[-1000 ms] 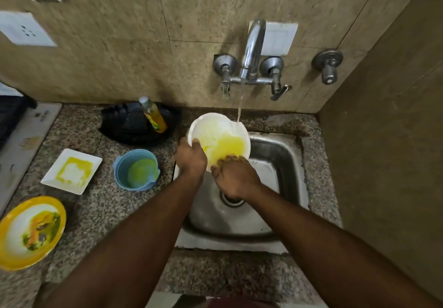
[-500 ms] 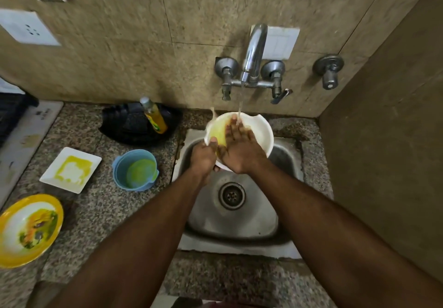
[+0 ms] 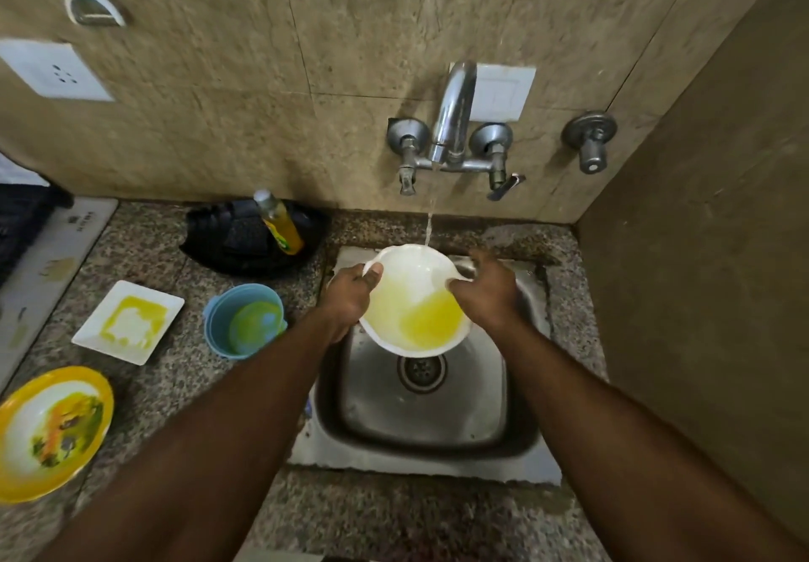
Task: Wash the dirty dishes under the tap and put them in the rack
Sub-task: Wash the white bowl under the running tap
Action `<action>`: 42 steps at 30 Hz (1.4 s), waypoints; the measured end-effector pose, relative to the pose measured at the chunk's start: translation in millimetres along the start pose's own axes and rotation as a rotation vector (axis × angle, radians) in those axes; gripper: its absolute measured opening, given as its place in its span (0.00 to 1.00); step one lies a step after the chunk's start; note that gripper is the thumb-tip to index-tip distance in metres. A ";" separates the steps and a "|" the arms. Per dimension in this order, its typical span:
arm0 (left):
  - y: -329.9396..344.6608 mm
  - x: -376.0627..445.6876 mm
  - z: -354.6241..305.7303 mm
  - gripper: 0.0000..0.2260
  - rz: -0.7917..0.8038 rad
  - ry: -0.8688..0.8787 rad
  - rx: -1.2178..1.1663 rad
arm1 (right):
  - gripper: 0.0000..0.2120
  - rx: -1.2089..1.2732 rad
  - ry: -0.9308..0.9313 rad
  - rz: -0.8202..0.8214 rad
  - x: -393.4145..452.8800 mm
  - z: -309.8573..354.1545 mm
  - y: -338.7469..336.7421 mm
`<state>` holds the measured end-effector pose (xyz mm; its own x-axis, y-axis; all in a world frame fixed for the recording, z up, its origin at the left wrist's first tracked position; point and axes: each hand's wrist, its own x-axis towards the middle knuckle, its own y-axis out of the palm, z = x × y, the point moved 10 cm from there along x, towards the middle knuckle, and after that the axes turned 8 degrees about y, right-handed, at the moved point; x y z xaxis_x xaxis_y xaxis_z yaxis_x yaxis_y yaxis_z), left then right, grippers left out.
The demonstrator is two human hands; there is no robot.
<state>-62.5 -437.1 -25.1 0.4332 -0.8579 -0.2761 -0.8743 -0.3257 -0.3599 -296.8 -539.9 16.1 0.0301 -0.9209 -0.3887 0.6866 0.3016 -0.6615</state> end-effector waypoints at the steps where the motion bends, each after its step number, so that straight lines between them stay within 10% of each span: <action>1: 2.5 -0.2 3.7 0.14 -0.007 -0.018 -0.041 | 0.23 0.142 0.149 0.130 2.1 -19.1 16.3; 4: 7.3 1.2 1.4 0.17 -0.052 -0.003 -0.033 | 0.16 0.580 0.477 0.364 -6.5 -56.6 57.4; 10: 73.3 -20.6 -48.4 0.35 0.164 0.480 1.051 | 0.15 0.645 0.521 0.194 6.3 -64.7 68.3; 14: 120.2 -25.4 -29.4 0.30 0.487 0.527 0.932 | 0.14 0.612 0.411 0.128 10.7 -41.7 57.7; 29: 104.4 -29.8 -18.8 0.30 0.618 0.380 1.072 | 0.20 0.469 0.312 -0.065 15.2 -33.5 34.0; 42: 86.6 -7.0 -38.1 0.37 0.369 0.251 1.078 | 0.16 0.571 0.298 -0.230 13.7 -14.9 15.7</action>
<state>-149.6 -474.4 -20.4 0.0308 -0.9238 -0.3816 -0.2469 0.3630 -0.8985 -296.4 -544.1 -9.1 -0.3077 -0.8139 -0.4928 0.9295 -0.1466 -0.3383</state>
